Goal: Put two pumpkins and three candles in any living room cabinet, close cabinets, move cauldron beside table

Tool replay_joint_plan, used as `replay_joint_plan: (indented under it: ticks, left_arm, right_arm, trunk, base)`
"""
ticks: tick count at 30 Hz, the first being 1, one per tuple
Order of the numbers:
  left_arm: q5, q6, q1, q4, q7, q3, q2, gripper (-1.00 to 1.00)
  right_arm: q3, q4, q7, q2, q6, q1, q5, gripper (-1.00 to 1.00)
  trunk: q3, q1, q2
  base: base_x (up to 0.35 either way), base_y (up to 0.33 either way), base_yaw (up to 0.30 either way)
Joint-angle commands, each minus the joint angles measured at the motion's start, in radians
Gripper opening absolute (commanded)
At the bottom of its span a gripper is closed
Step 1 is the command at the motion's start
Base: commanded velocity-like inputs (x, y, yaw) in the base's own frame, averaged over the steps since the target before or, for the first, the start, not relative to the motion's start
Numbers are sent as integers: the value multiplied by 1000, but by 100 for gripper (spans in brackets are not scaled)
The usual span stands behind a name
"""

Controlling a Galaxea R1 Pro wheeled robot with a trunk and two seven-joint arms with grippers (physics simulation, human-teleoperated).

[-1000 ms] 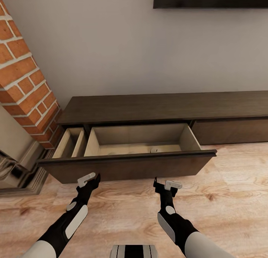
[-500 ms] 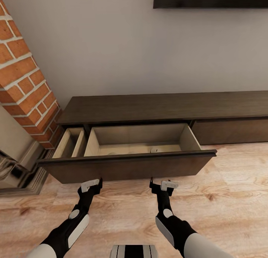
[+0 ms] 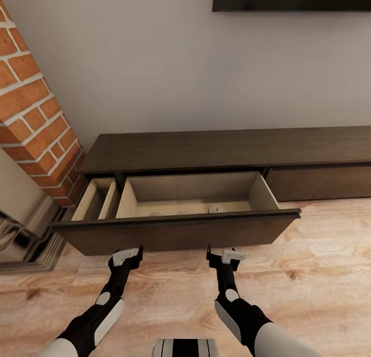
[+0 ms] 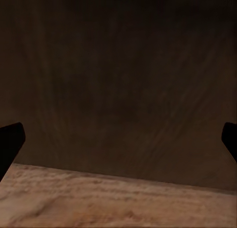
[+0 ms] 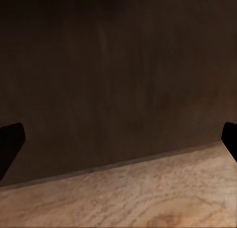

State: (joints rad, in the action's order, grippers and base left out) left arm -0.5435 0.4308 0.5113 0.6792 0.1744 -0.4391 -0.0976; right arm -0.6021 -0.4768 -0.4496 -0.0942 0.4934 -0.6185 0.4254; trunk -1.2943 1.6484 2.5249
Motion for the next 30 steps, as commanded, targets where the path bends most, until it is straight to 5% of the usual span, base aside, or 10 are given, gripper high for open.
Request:
replay_joint_plan:
  ticks: [1, 30]
  left_arm:
    - [-5, 5, 1, 0, 8, -15, -2, 100]
    - [-4, 5, 0, 0, 8, -36, -2, 100]
  right_arm:
    - [-8, 0, -6, 1, 5, -1, 9, 100]
    - [-8, 0, -6, 1, 5, -1, 9, 100]
  trunk:
    - [-1, 0, 0]
    - [-1, 0, 0]
  base:
    - [136, 0, 0]
    - [129, 0, 0]
